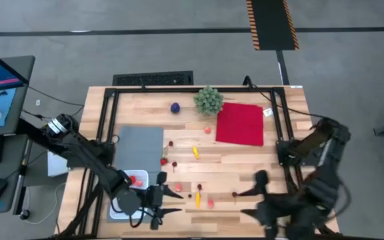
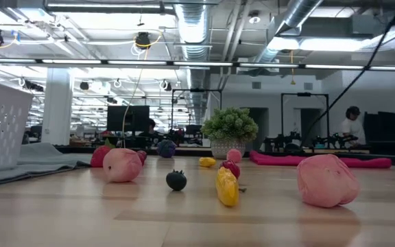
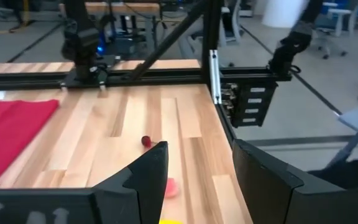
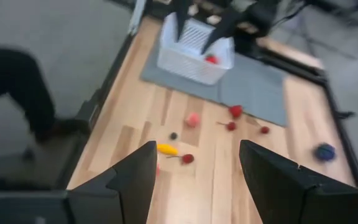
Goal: Pick and placing Produce into tupperware
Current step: Put the pink apricot into the white basket
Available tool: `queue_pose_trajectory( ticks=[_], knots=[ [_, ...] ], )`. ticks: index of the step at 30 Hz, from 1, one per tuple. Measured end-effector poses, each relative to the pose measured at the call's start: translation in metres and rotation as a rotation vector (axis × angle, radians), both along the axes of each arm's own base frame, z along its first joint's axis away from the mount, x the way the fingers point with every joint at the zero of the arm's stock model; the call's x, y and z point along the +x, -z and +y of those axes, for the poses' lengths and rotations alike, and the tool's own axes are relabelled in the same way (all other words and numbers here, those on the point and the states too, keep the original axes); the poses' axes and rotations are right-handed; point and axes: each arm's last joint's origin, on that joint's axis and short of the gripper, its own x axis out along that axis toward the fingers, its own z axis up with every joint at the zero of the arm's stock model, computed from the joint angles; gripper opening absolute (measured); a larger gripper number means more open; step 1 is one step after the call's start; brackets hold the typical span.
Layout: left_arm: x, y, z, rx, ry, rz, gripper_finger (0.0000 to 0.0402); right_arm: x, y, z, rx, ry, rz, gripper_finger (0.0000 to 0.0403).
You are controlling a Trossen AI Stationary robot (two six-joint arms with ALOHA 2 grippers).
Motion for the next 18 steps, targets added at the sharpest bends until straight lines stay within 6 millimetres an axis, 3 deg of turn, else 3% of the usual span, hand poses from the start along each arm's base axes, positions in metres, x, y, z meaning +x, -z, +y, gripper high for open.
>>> queue_pose_trajectory(
  ticks=[8,13,18],
  knots=[
    [0.023,0.0,0.029,0.009,0.062,0.014,0.0171,-0.075,0.042,-0.016,0.141,0.087,-0.236,0.0255],
    [0.038,0.001,0.052,-0.007,0.047,0.026,0.0171,-0.099,0.088,-0.035,0.198,0.151,-0.347,0.0255],
    [0.051,0.004,0.075,-0.107,-0.08,0.037,0.0171,-0.107,0.13,-0.053,0.241,0.209,-0.456,0.0255]
  ],
)
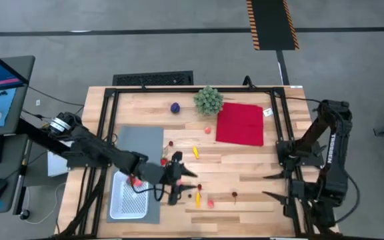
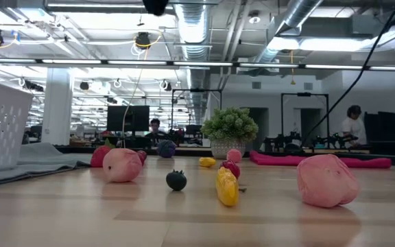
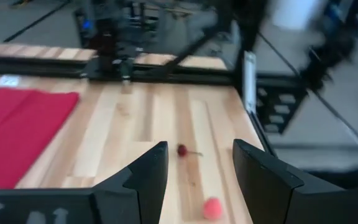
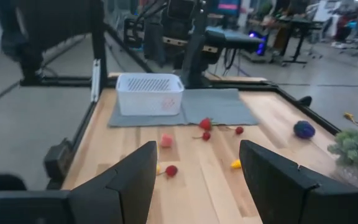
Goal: Pick and placing Produce into tupperware
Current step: Put the pink apricot into the white basket
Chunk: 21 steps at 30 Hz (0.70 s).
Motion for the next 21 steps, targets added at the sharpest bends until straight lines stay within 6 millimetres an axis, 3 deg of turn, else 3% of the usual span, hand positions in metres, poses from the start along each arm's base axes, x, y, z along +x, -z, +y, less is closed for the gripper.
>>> queue_pose_trajectory(
  ticks=[5,12,21],
  knots=[
    [0.009,0.013,0.01,-0.141,-0.059,0.072,0.0171,0.002,0.024,-0.008,0.001,0.039,-0.034,0.0255],
    [0.013,0.041,0.007,-0.084,-0.009,0.212,0.0171,0.011,0.037,-0.01,-0.009,0.097,-0.107,0.0255],
    [0.021,0.062,0.012,-0.1,-0.15,0.255,0.0171,0.021,0.055,-0.01,0.012,0.146,-0.095,0.0255]
  ],
)
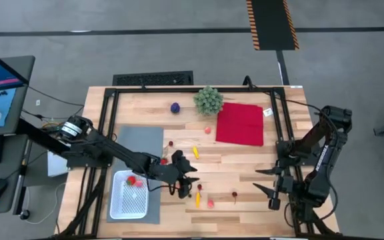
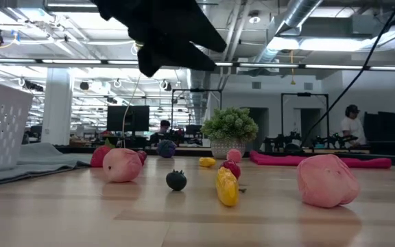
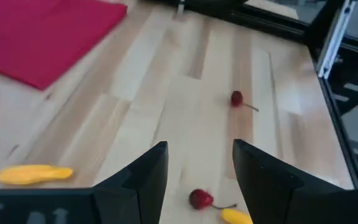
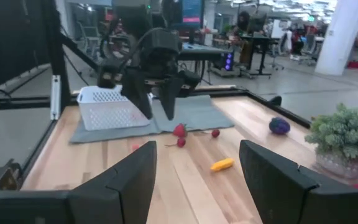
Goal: Pick and placing Produce into tupperware
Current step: Put the pink apricot into the white basket
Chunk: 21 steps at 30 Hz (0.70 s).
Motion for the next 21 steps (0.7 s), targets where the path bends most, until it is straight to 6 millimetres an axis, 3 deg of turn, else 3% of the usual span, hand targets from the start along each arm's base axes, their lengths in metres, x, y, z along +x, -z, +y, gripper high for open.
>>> queue_pose_trajectory(
  ticks=[4,12,21],
  knots=[
    [-0.007,0.01,0.0,-0.066,0.086,0.147,0.0171,0.006,0.006,0.003,0.041,0.025,0.026,0.0255],
    [-0.026,0.025,0.003,-0.133,-0.004,0.41,0.0171,0.014,0.014,0.005,0.051,0.055,0.052,0.0255],
    [-0.03,0.027,0.0,-0.219,-0.043,0.451,0.0183,0.022,0.014,0.002,0.059,0.092,0.052,0.0255]
  ],
)
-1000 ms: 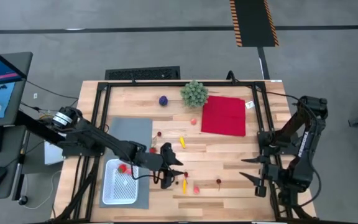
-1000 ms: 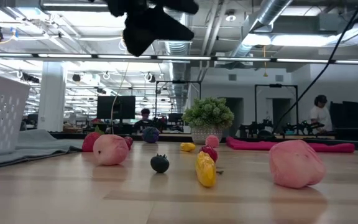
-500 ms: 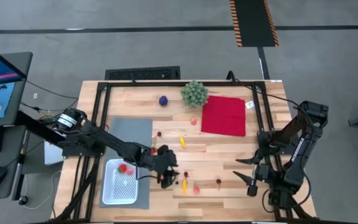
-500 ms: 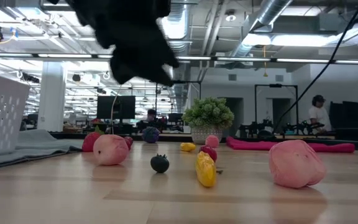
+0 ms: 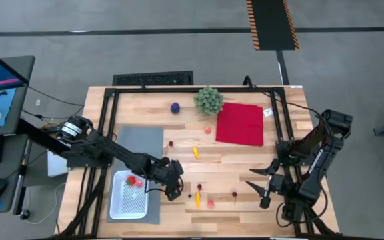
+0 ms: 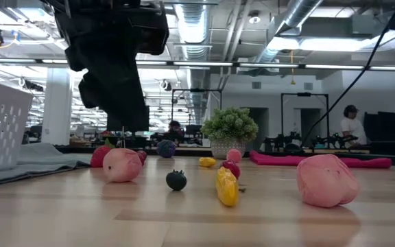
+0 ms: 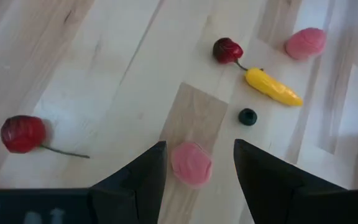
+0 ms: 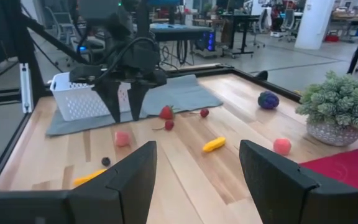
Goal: Pick and placing Produce into tupperware
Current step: Put the pink apricot into the white basket
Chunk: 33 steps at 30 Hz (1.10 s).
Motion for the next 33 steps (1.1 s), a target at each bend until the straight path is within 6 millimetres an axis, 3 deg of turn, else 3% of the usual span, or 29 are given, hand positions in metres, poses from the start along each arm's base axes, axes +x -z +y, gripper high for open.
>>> queue_pose_trajectory(
  ticks=[12,33],
  knots=[
    [-0.004,0.002,0.0,-0.005,-0.066,0.041,0.027,0.0,0.001,0.0,0.011,0.0,0.024,0.0255],
    [-0.003,0.022,-0.004,0.022,-0.093,0.098,0.0267,0.002,0.001,0.0,0.019,0.006,0.035,0.0255]
  ],
)
